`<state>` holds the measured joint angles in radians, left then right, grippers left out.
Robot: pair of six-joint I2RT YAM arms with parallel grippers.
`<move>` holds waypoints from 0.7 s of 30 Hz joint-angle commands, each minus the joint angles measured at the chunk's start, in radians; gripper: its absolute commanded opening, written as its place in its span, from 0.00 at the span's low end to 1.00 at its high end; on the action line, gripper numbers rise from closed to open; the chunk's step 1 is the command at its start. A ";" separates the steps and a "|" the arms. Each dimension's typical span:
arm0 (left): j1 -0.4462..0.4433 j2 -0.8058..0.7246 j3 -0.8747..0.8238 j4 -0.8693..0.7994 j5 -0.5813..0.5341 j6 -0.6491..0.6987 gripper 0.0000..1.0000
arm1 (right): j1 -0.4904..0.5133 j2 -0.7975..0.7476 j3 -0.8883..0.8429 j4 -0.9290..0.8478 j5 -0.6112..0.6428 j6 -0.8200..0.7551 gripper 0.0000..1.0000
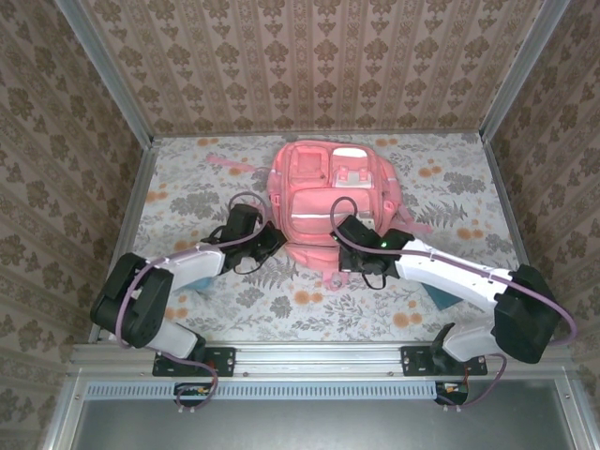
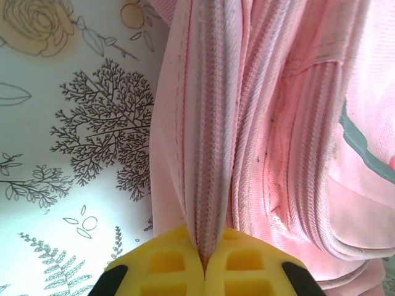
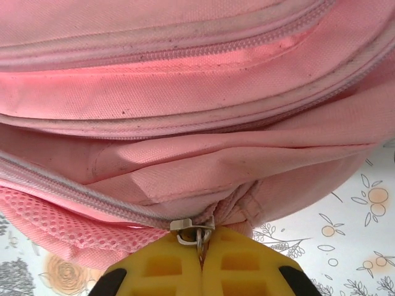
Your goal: Pack books, pencil case, and school supplies into a backpack
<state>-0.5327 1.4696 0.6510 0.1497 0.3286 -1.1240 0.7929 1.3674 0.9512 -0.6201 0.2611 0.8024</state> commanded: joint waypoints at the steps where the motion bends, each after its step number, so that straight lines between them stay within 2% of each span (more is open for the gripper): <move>1: 0.069 -0.045 0.028 -0.150 -0.182 0.091 0.05 | -0.028 -0.038 -0.007 -0.038 0.005 -0.065 0.00; 4: 0.112 -0.104 0.032 -0.246 -0.246 0.110 0.37 | -0.012 -0.015 0.020 0.064 -0.143 -0.120 0.00; 6: 0.125 -0.163 0.025 -0.301 -0.272 0.118 0.49 | 0.006 0.011 0.047 0.127 -0.211 -0.137 0.00; 8: 0.133 -0.233 0.008 -0.342 -0.277 0.110 0.57 | 0.018 0.069 0.084 0.181 -0.281 -0.140 0.00; 11: 0.134 -0.332 -0.027 -0.355 -0.226 0.064 0.63 | 0.030 0.146 0.148 0.240 -0.368 -0.138 0.00; 15: 0.125 -0.423 -0.097 -0.274 -0.104 -0.040 0.66 | 0.051 0.229 0.233 0.271 -0.419 -0.146 0.00; 21: 0.091 -0.429 -0.150 -0.135 -0.003 -0.169 0.65 | 0.062 0.270 0.264 0.276 -0.445 -0.163 0.00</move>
<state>-0.4271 1.0389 0.5102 -0.0704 0.2493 -1.2076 0.8467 1.6360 1.1774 -0.3901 -0.1314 0.6701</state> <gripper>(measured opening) 0.657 0.056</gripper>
